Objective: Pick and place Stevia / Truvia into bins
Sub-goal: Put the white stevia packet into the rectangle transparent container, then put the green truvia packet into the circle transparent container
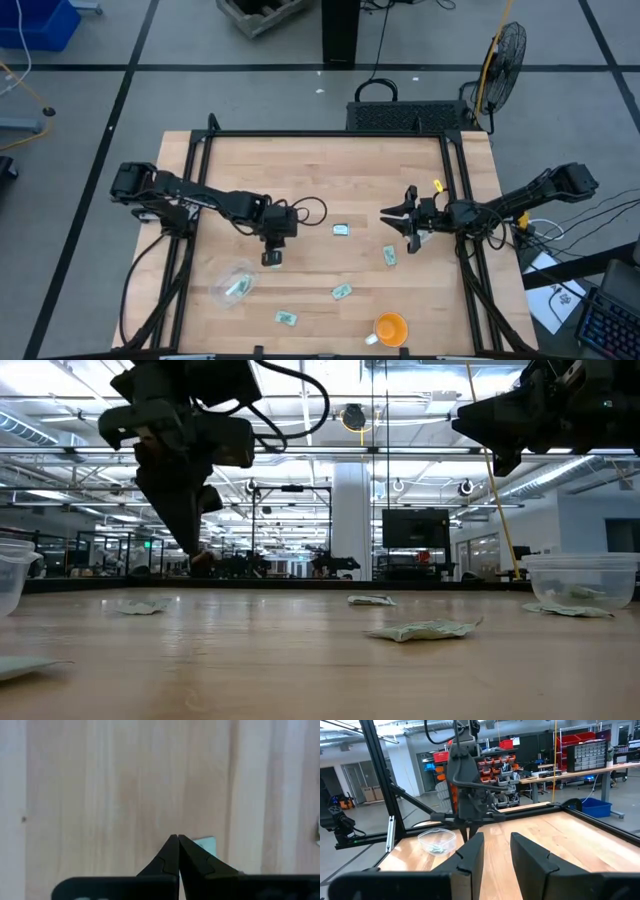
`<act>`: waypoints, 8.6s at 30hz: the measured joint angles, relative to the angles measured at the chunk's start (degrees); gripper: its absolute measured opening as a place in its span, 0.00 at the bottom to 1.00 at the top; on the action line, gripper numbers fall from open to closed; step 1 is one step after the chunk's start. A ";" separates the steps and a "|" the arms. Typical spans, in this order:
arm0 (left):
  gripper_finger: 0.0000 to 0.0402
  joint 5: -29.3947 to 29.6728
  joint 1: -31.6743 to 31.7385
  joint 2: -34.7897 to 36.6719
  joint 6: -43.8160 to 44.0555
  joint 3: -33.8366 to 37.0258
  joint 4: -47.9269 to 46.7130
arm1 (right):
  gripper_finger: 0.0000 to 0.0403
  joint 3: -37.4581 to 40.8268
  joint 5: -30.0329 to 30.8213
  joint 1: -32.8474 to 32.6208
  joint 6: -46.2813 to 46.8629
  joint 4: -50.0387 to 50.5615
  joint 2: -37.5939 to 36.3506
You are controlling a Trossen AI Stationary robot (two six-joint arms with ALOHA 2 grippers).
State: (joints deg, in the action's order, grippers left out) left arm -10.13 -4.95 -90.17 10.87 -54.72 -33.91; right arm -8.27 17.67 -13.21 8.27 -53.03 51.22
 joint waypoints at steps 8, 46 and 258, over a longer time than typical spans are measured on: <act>0.21 -0.17 0.86 -0.59 -3.11 -0.02 -0.86 | 0.22 0.00 0.00 0.00 0.00 0.15 0.00; 0.35 -21.46 9.80 -10.38 -11.90 1.38 -0.66 | 0.22 -0.02 0.01 -0.02 0.00 0.16 -0.07; 0.21 18.08 0.48 13.53 -2.13 5.49 20.48 | 0.22 -29.11 -9.29 11.58 14.80 27.56 49.10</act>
State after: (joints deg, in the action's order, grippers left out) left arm 7.94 -4.47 -76.64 8.75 -49.23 -13.43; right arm -37.39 8.38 -1.63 23.07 -25.47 100.32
